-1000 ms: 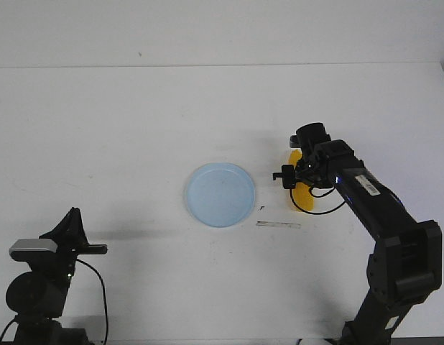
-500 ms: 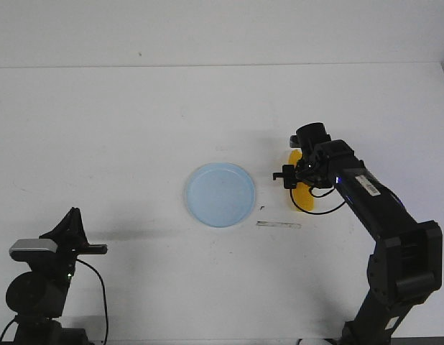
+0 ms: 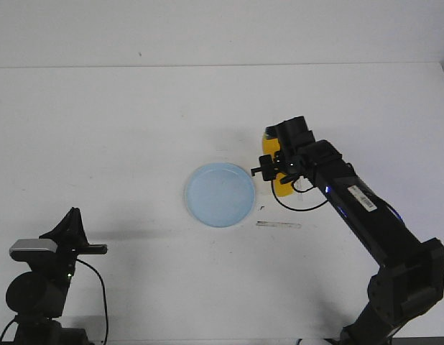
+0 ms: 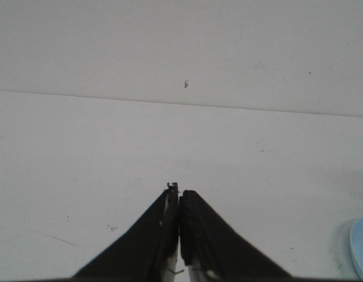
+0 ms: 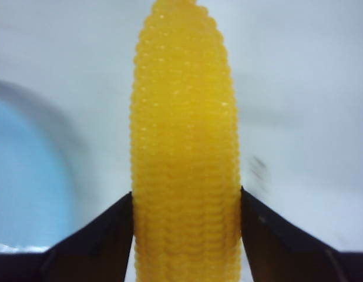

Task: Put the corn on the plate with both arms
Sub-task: 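Lift the corn with the right gripper and carry it over the plate, then lower the corn onto the plate and open the right gripper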

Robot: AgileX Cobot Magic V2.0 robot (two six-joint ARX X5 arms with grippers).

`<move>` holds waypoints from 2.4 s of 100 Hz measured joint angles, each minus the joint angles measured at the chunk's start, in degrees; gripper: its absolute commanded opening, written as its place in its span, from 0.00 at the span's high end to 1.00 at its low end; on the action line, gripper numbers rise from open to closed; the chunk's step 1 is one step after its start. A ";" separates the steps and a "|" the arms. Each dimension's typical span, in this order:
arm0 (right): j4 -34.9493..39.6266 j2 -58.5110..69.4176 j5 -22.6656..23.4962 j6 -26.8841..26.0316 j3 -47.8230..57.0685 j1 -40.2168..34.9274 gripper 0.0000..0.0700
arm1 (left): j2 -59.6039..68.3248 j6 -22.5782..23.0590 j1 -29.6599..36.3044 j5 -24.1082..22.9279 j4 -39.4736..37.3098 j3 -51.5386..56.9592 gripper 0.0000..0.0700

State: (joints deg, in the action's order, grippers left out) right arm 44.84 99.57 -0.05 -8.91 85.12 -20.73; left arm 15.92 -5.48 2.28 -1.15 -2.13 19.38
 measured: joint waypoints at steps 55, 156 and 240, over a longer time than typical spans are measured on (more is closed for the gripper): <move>-8.17 1.62 0.39 4.15 0.13 -15.56 0.60 | 0.00 0.00 0.00 0.00 0.00 0.00 1.00; -7.96 8.39 0.44 4.07 0.13 -17.59 0.49 | 0.00 0.00 0.00 0.00 0.00 0.00 1.00; -8.20 6.49 -3.04 3.85 2.51 -17.73 0.47 | 0.00 0.00 0.00 0.00 0.00 0.00 1.00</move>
State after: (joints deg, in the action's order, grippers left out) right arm 36.64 106.06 -3.09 -5.06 87.64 -38.46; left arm 15.92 -5.48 2.28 -1.15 -2.13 19.38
